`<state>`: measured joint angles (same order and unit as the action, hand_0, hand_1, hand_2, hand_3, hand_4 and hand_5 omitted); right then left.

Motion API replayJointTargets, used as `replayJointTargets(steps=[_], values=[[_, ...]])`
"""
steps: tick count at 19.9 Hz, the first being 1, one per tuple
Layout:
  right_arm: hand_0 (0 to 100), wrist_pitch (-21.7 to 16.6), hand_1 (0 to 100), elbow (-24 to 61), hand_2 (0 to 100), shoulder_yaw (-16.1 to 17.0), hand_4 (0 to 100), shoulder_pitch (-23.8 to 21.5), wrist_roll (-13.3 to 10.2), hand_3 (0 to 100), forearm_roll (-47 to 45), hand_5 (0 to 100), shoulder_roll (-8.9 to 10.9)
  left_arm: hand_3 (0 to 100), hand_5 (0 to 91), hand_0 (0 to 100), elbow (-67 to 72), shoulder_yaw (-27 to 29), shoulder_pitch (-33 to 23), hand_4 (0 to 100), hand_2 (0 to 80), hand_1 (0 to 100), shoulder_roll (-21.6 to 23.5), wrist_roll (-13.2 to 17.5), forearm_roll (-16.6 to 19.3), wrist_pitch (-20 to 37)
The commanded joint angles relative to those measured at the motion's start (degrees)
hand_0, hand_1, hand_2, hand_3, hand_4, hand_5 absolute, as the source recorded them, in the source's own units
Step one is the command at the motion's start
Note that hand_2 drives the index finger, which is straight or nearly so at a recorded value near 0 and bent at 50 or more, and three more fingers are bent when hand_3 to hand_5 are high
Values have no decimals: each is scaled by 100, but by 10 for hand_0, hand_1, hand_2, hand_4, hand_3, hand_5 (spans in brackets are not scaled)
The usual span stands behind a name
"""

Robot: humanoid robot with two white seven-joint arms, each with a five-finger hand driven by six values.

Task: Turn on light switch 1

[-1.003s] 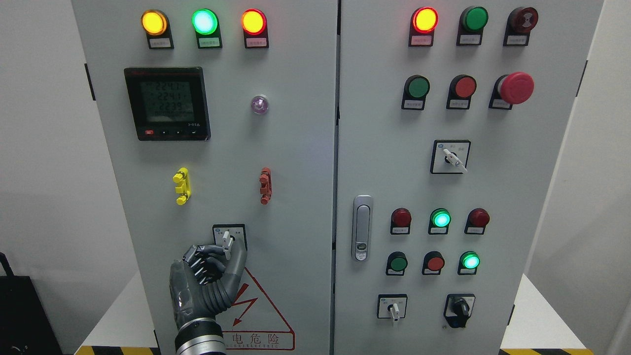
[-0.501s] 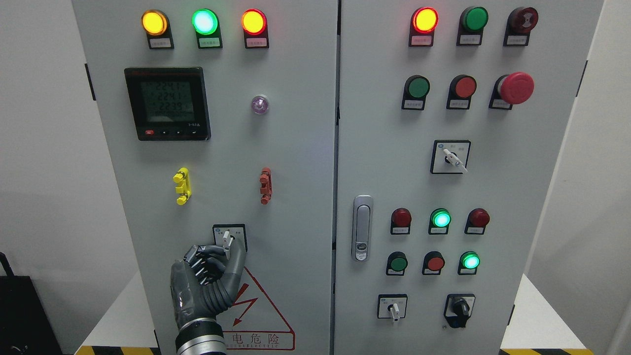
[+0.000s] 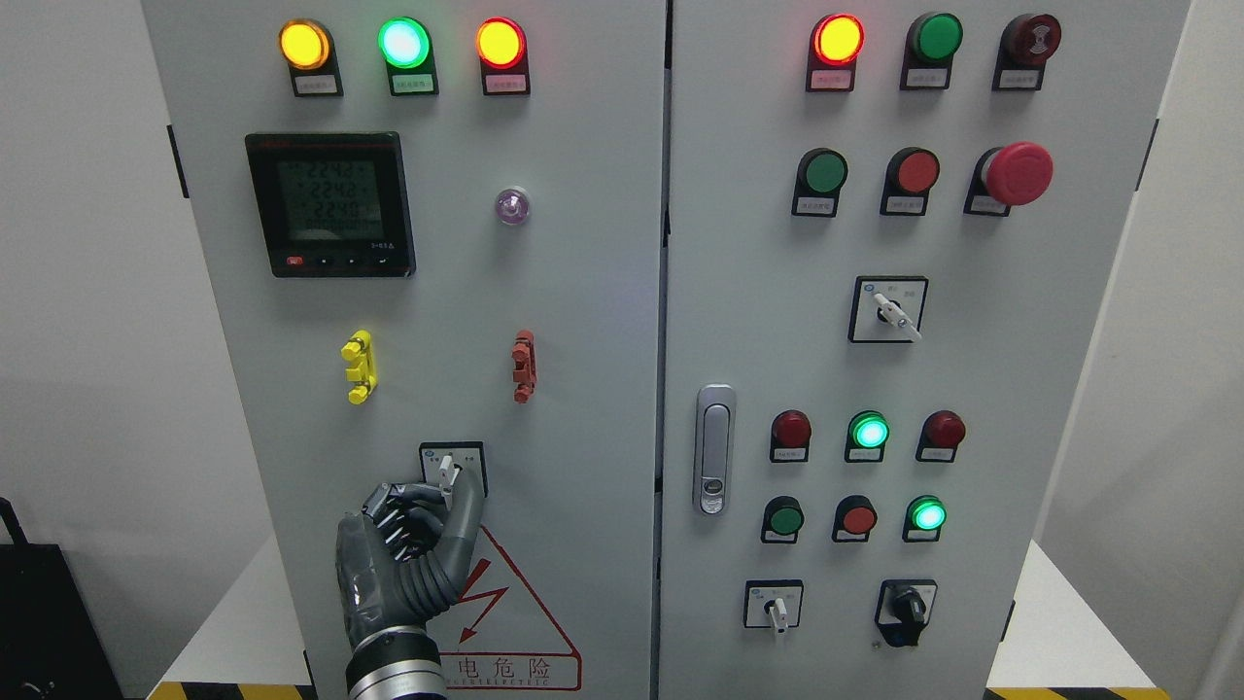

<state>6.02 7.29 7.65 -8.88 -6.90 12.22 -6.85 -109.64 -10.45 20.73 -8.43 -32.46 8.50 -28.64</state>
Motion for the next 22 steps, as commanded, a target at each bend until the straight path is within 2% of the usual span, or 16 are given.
replayJointTargets(steps=[1, 14, 22], values=[[54, -5, 0, 0, 0, 0, 0, 0, -4, 0, -9, 0, 0, 916, 796, 223, -5, -1, 1, 883, 632, 638, -1, 3, 11, -1], [54, -5, 0, 0, 0, 0, 0, 0, -4, 0, -9, 0, 0, 922, 799, 194, -5, -1, 1, 886, 636, 597, -1, 3, 11, -1], [55, -5, 0, 0, 0, 0, 0, 0, -4, 0, 0, 0, 0, 919, 798, 241, -5, -1, 1, 886, 634, 594, -1, 3, 11, -1]])
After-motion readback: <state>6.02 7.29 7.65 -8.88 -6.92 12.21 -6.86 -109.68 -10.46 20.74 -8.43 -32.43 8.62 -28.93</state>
